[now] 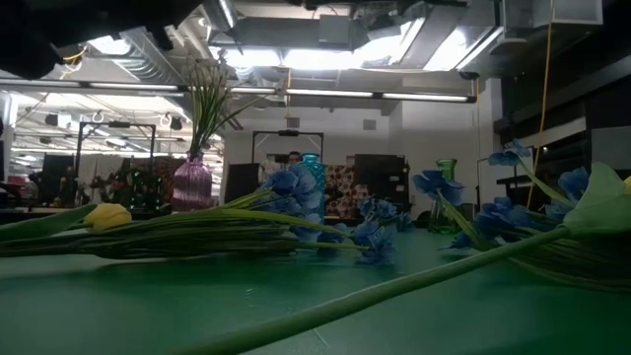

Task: Sort flowers into vase by color
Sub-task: Put the top white flowers into the violet vase

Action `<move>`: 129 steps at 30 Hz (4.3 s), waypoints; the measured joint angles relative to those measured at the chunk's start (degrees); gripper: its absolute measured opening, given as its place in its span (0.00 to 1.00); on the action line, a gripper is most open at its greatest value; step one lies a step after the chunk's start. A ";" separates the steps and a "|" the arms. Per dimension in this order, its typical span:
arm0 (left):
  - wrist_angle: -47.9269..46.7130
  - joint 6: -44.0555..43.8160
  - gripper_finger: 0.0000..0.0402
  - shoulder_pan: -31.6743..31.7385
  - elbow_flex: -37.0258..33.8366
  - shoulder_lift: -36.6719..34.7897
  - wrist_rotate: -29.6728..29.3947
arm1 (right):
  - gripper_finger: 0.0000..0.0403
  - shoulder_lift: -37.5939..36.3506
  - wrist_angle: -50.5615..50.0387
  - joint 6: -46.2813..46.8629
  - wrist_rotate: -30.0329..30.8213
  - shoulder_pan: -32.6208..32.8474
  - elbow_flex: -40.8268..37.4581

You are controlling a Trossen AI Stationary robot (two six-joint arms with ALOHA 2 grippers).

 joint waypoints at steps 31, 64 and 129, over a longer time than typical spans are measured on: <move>3.30 0.23 0.03 -0.31 3.52 6.07 6.42 | 0.38 0.70 1.44 0.63 7.28 -0.04 0.29; 2.56 0.68 0.05 -0.22 5.94 11.03 3.69 | 0.03 0.52 -2.91 6.76 12.44 0.00 0.29; -2.08 -11.58 0.54 2.91 5.92 11.07 -4.31 | 0.02 -0.22 -8.94 0.55 20.13 -0.07 0.27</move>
